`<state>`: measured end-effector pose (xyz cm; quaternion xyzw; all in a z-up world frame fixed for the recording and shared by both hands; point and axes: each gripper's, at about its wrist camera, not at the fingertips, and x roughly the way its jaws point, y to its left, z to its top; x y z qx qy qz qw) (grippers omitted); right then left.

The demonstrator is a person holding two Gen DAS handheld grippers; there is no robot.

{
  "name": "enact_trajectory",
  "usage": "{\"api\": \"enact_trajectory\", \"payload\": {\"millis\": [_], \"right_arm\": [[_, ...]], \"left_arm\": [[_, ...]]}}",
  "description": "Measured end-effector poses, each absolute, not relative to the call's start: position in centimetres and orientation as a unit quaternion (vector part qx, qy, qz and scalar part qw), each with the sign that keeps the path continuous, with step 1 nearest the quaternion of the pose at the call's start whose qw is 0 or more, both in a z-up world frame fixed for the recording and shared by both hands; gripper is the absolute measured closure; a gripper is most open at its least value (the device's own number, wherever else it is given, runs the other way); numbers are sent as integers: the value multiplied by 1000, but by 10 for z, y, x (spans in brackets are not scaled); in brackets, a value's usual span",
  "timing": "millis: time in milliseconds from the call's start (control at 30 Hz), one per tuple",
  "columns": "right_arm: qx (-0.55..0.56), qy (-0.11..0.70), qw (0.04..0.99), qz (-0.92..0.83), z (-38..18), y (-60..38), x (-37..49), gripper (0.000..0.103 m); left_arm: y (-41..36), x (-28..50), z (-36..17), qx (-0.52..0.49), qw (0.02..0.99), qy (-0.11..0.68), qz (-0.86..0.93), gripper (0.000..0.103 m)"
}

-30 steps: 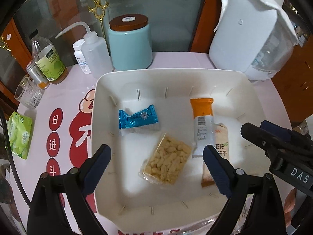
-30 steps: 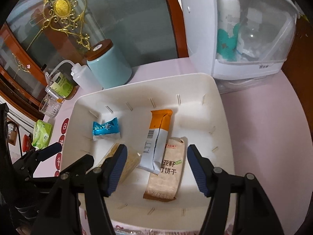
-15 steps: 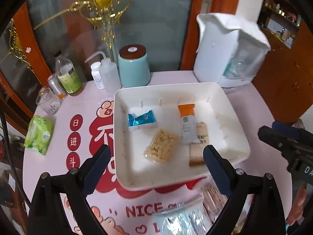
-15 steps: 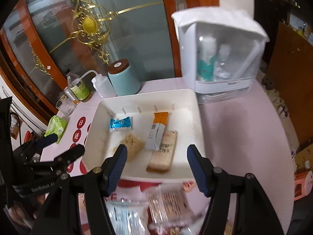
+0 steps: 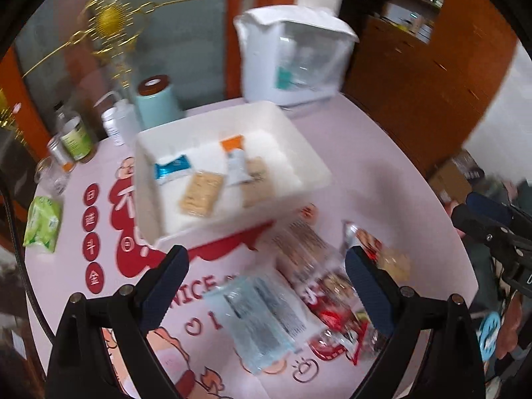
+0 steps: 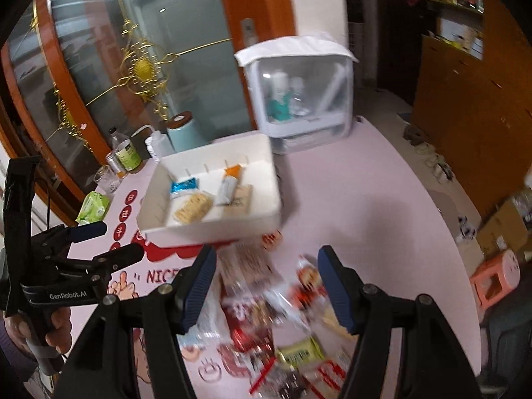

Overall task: Organize snacks
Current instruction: 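Grasp the red-white bread bag with left tool while right tool grasps the clear puff pack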

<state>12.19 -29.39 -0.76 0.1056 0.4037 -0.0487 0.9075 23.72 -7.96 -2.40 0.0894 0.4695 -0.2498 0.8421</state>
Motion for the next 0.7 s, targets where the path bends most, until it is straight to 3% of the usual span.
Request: {"api": "enact_trajectory", "payload": {"millis": [367, 700], "right_arm": [[157, 436, 877, -127, -60, -363, 54, 39], [190, 480, 850, -107, -135, -406, 70, 39]], "left_arm": [[-168, 179, -53, 175, 802, 460, -338, 8], [-249, 185, -132, 241, 752, 496, -361, 8]]}}
